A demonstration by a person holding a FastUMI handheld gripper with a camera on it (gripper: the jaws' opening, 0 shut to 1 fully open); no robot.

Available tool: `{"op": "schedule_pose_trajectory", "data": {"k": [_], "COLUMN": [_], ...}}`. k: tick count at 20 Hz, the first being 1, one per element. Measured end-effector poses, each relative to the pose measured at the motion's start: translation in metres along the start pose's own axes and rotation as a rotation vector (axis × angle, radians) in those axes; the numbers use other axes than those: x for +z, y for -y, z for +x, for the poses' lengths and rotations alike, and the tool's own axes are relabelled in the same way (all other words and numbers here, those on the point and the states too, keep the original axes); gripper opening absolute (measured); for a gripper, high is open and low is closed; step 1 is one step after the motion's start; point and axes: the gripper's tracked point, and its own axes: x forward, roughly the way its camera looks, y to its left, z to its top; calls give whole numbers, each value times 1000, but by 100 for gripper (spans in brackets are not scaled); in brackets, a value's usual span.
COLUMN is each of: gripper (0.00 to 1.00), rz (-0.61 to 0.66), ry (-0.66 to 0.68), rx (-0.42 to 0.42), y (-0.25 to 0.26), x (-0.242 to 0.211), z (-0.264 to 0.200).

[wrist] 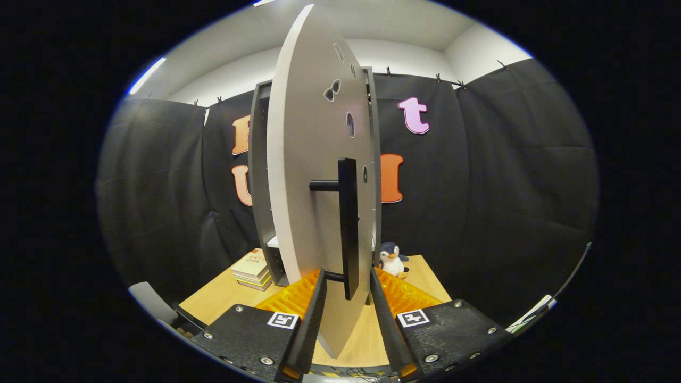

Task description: Open the shoe cabinet door, grab the shoes and put them into the shoe cabinet, then close the shoe cabinet door.

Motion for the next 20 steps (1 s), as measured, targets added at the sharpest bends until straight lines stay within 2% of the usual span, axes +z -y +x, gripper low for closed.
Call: {"op": "schedule_pose_trajectory", "data": {"k": [5,14,17,20], "gripper": [54,56,56,61], "rz": [-3,37,11,6], "ry": [-10,-25,-24,-15], "rx": [31,144,166,196], "y": [-24,-76,-97,-119], "x": [-2,0,4,6], "z": [21,52,66,88]}}
